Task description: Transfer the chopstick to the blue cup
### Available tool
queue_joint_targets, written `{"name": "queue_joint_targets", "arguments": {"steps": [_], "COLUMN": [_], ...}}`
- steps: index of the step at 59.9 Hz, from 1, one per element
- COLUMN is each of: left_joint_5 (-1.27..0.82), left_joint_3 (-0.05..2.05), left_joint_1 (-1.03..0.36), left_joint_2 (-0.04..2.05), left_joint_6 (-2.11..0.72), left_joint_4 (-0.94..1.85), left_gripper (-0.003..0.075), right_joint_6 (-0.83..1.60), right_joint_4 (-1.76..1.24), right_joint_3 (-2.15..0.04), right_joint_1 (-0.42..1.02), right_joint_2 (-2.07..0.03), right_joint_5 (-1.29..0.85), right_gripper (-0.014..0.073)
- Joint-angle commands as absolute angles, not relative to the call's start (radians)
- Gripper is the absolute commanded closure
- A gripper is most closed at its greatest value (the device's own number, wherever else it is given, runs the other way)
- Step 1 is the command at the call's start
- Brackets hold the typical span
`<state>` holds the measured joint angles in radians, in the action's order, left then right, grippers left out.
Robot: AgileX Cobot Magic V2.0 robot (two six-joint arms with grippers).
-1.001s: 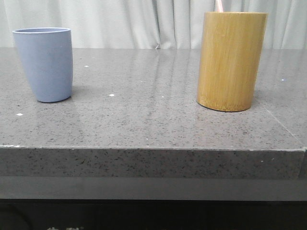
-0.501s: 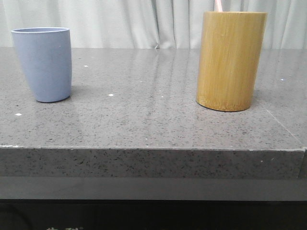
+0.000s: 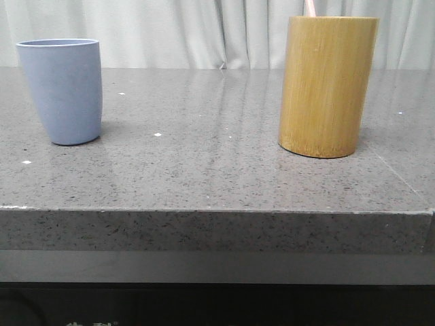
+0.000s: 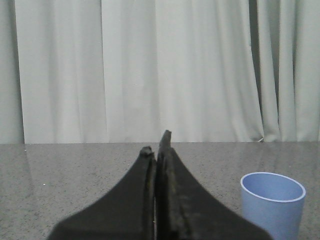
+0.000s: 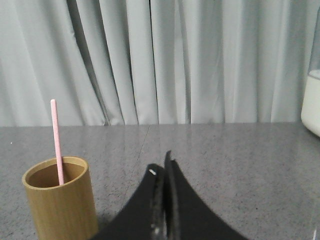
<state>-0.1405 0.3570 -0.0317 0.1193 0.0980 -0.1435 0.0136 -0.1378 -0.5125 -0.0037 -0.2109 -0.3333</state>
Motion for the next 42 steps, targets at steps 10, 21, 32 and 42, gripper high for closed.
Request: {"name": "queue_joint_targets", "arguments": {"steps": [10, 21, 32, 42], "left_joint_5": [-0.135, -0.067, -0.053, -0.061], "left_joint_3": [0.527, 0.532, 0.53, 0.53], "left_joint_1": [-0.029, -0.029, -0.029, -0.029], "left_joint_2": [0.417, 0.509, 0.511, 0.511], "left_joint_6": [0.106, 0.106, 0.106, 0.106], "left_joint_4": [-0.164, -0.154, -0.154, -0.152], "left_gripper": [0.0739, 0.0731, 0.0409, 0.0149], "right_joint_6": [0.02, 0.02, 0.02, 0.02], "right_joint_4": [-0.147, -0.147, -0.147, -0.147], "right_joint_3": [-0.715, -0.715, -0.715, -0.714], "right_joint_1": [-0.008, -0.008, -0.008, -0.008], "right_joint_2": [-0.479, -0.532, -0.532, -0.532], "right_joint_5": [-0.392, -0.388, -0.404, -0.422], "right_gripper": [0.0662, 0.0643, 0.0287, -0.0014]}}
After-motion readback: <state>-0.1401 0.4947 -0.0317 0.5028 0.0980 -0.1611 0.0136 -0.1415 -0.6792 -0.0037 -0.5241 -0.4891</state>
